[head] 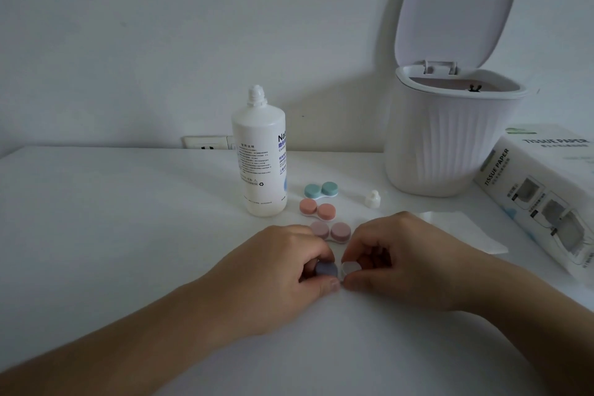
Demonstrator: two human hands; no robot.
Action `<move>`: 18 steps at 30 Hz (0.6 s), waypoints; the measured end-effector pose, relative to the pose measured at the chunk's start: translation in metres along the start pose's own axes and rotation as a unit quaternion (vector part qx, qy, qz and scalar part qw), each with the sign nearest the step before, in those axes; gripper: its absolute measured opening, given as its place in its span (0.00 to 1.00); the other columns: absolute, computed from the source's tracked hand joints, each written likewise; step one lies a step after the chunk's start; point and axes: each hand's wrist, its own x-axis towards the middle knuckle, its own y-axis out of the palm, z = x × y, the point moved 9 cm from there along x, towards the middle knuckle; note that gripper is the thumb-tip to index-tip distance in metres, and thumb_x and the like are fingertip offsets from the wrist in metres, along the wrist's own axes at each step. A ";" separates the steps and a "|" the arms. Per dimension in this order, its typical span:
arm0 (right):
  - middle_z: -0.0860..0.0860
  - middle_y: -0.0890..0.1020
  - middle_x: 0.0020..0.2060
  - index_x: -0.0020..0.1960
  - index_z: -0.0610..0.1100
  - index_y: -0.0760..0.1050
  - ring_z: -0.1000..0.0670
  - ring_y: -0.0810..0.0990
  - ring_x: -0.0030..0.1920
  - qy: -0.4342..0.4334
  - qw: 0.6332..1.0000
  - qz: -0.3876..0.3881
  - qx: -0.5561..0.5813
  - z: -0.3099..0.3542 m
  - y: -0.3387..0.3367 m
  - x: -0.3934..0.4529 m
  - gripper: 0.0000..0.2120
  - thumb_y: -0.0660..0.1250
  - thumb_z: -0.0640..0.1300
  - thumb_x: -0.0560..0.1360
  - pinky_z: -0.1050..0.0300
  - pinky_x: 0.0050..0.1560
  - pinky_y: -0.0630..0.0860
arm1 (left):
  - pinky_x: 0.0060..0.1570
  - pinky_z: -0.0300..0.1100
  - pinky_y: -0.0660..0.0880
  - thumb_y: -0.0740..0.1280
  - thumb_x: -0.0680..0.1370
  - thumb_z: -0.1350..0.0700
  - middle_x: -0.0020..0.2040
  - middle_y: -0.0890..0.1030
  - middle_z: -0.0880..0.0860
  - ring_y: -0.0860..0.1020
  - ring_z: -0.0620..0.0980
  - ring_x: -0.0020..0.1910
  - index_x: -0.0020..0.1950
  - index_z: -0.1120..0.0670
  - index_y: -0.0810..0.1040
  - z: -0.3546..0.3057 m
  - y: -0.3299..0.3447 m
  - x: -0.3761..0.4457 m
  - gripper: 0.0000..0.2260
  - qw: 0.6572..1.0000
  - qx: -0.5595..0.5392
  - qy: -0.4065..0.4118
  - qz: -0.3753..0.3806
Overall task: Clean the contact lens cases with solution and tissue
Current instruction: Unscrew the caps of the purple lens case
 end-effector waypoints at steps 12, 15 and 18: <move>0.56 0.82 0.34 0.43 0.52 0.82 0.57 0.79 0.36 -0.001 1.000 0.003 0.003 0.003 0.000 0.001 0.08 0.76 0.55 0.70 0.67 0.35 0.73 | 0.35 0.33 0.66 0.68 0.77 0.44 0.37 0.71 0.42 0.72 0.38 0.38 0.45 0.49 0.79 -0.003 0.001 -0.001 0.10 0.998 0.036 -0.036 -0.030; 0.56 0.82 0.34 0.44 0.52 0.82 0.57 0.79 0.36 0.002 1.000 -0.001 -0.003 0.003 -0.001 0.001 0.10 0.76 0.58 0.70 0.67 0.35 0.73 | 0.35 0.32 0.64 0.70 0.76 0.42 0.37 0.72 0.42 0.72 0.35 0.40 0.45 0.48 0.80 0.000 0.001 0.002 0.10 0.999 0.022 -0.038 -0.023; 0.57 0.81 0.34 0.44 0.53 0.81 0.58 0.79 0.36 0.005 1.000 0.005 -0.004 0.002 -0.001 0.000 0.10 0.75 0.57 0.70 0.68 0.36 0.73 | 0.35 0.32 0.65 0.73 0.72 0.39 0.37 0.74 0.41 0.74 0.37 0.41 0.44 0.46 0.80 0.007 0.002 0.002 0.12 0.999 0.006 -0.049 -0.008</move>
